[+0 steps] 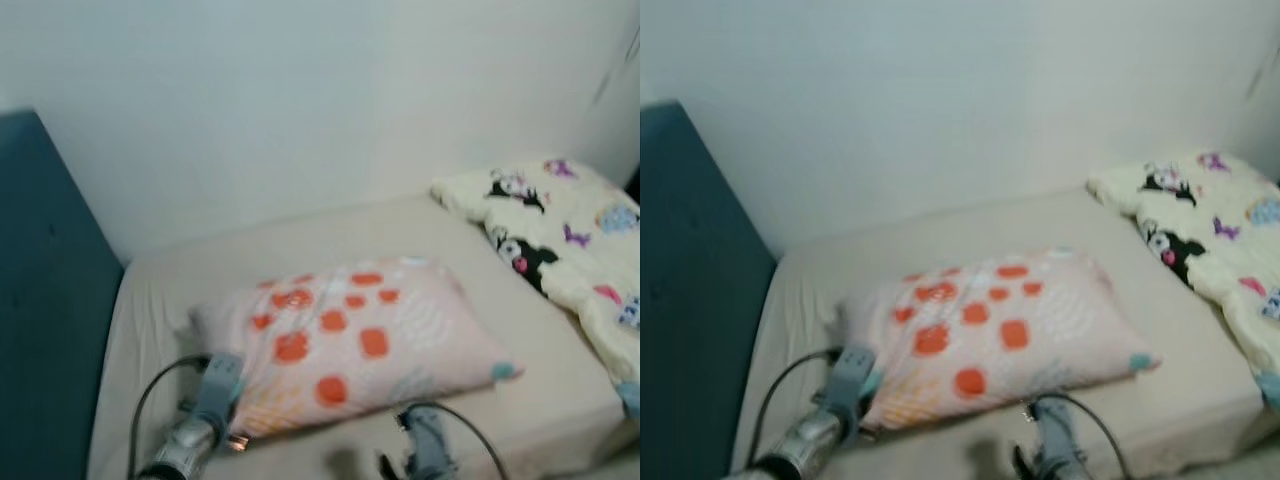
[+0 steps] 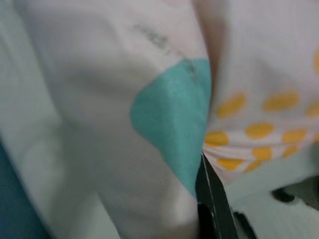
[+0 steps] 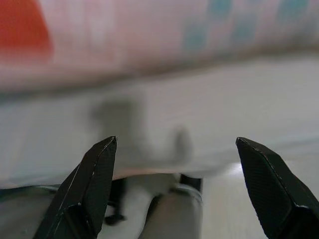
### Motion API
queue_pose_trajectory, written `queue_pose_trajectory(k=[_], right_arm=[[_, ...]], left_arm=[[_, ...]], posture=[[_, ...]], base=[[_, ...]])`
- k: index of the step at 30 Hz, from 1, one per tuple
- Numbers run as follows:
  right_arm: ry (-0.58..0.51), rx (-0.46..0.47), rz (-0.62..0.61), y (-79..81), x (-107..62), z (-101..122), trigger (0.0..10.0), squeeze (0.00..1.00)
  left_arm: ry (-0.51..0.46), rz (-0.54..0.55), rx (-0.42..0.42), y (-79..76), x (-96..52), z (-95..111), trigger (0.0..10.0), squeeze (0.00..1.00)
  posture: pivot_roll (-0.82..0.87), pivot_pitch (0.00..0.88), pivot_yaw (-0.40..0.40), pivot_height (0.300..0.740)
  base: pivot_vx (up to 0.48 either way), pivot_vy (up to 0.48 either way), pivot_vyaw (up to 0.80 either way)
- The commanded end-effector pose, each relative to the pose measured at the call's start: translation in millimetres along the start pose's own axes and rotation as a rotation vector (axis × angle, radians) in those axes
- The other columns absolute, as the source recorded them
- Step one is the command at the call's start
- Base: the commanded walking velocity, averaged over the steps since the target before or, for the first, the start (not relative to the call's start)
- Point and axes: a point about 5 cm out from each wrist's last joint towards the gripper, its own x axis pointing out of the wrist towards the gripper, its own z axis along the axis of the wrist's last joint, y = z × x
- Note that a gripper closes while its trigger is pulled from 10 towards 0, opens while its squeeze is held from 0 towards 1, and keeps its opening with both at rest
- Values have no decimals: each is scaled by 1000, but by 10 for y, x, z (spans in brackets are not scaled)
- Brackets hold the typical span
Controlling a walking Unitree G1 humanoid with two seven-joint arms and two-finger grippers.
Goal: Clean up the room
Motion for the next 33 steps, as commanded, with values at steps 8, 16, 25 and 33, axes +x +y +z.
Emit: queue_pose_trajectory(k=[8,16,25,33], right_arm=[[20,18,-13,-58,-21,-62,10000,0],[21,12,-29,-84,-25,-64,10000,0],[6,18,-136,-293,-47,0,10000,0],[-38,36,-173,-388,-48,117,10000,0]], left_arm=[[16,14,9,26,-11,-48,10000,0],[7,15,20,12,-2,-13,10000,0],[-79,189,87,298,12,303,10000,0],[-54,593,-76,1010,-174,300,10000,0]], posture=[[-78,5,58,740],[-81,7,61,740],[-80,12,59,740],[-83,12,60,740]], base=[[0,0,0],[0,0,0],[0,0,0],[0,0,0]])
